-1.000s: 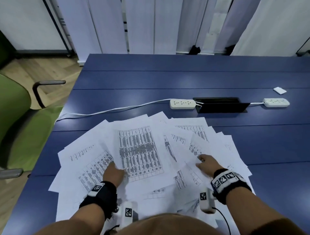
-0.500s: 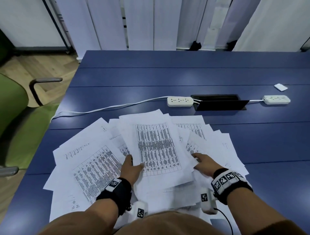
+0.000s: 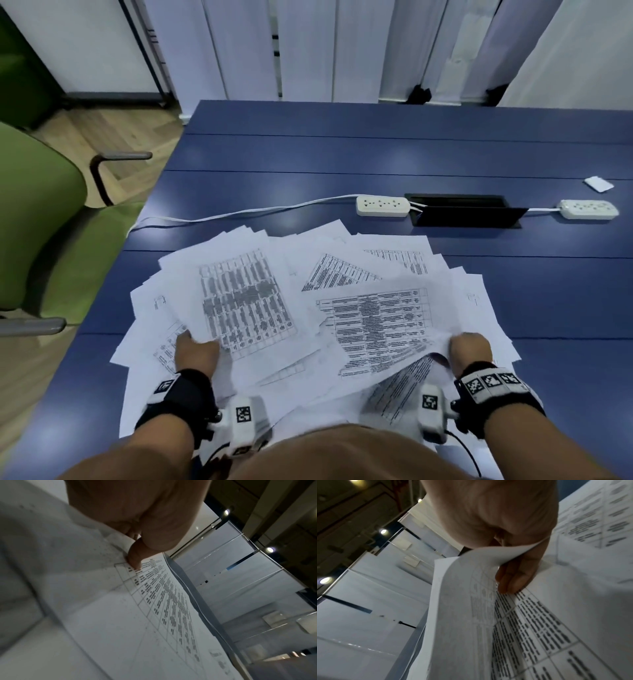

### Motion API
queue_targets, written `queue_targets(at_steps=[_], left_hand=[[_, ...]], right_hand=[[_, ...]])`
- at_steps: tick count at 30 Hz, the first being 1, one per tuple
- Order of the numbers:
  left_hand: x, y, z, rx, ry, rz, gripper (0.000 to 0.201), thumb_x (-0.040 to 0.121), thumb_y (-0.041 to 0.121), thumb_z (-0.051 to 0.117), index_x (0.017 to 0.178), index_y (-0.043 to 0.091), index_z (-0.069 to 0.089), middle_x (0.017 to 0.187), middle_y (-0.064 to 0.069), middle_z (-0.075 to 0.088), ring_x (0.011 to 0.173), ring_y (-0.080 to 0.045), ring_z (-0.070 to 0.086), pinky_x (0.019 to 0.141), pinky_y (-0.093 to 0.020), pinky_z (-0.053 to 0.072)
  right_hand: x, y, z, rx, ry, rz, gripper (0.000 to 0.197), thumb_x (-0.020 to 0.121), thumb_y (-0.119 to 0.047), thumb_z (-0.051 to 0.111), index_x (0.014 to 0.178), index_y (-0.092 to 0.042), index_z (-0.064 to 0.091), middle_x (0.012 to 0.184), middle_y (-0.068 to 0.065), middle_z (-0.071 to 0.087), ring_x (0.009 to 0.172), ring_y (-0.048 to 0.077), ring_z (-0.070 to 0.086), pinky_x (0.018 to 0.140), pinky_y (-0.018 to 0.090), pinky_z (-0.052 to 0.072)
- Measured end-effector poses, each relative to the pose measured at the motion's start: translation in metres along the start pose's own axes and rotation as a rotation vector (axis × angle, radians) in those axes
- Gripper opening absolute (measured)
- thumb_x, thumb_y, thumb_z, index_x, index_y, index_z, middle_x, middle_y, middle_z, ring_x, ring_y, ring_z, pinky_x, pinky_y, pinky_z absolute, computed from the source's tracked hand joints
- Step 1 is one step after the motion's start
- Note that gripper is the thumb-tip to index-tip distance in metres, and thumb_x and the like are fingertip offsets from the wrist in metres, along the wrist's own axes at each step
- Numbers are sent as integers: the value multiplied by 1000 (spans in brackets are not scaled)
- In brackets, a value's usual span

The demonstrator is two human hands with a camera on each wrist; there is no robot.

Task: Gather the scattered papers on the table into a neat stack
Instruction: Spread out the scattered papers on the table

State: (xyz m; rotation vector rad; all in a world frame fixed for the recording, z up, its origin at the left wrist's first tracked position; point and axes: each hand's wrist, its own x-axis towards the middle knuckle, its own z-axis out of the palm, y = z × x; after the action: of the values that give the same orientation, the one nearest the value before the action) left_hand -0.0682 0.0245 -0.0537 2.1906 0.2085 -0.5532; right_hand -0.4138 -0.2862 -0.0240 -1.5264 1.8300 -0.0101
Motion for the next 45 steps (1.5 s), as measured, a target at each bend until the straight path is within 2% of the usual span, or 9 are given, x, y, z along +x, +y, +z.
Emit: queue_targets(at_steps=[3,9,14,18,20,28,32,40,45], left_hand=[[-2,-3,-23,224,53,-64,46,74,19,64,114,-3,55,115,-28,56,108,-42,54,90,-41,43],[-5,-12,-49,433,114,-165,61,82,26,60,141,26,46,150,-17,20,131,-40,25,102,-45,30],[3,-20,-58,422,145,-107,52,81,19,63,132,22,54,146,-20,32,129,-43,31,100,-44,32],[7,-26,-60,482,90,32,44,69,28,69,110,13,64,132,-18,51,121,-42,41,95,-45,35],[6,-29,-61,494,104,58,46,67,38,66,108,17,64,133,-15,51,124,-38,40,98,-46,34],[12,-35,-69,379,109,65,46,82,34,72,123,16,63,153,-23,25,143,-40,18,117,-46,18],[15,-33,-70,300,89,186,33,82,27,71,110,10,66,146,-17,39,135,-37,29,108,-42,28],[20,-7,-90,-138,202,339,16,79,8,77,86,-1,66,113,-5,31,92,-25,51,88,-25,38],[30,6,-102,-216,262,319,20,81,7,75,94,-4,65,114,-3,28,77,-20,47,90,-25,39]], right_hand=[[-12,-1,4,107,-138,88,22,92,-12,53,109,-13,66,103,6,69,101,24,63,94,30,48],[-46,-22,3,140,-512,27,21,83,-13,74,77,-11,54,49,0,52,41,13,50,49,26,51],[-48,-26,18,383,-343,-126,20,90,-19,66,103,-4,65,75,7,67,55,19,60,46,22,46],[-44,-24,27,315,23,-135,43,93,-12,59,129,10,51,128,20,57,120,36,54,101,38,40],[-47,-25,22,252,123,-63,46,95,-15,55,131,12,47,136,27,50,127,39,47,103,37,35],[-86,-31,52,437,-472,63,34,76,11,72,101,26,54,65,27,64,53,32,67,51,33,59],[-101,-45,57,309,-696,-30,36,71,11,76,103,16,62,88,27,70,76,35,71,65,39,62],[-90,-51,62,616,-285,-51,18,83,9,64,100,7,60,77,22,65,61,29,67,56,36,60],[-102,-56,68,174,-487,21,30,73,14,70,100,7,58,68,20,66,51,24,63,52,33,55]])
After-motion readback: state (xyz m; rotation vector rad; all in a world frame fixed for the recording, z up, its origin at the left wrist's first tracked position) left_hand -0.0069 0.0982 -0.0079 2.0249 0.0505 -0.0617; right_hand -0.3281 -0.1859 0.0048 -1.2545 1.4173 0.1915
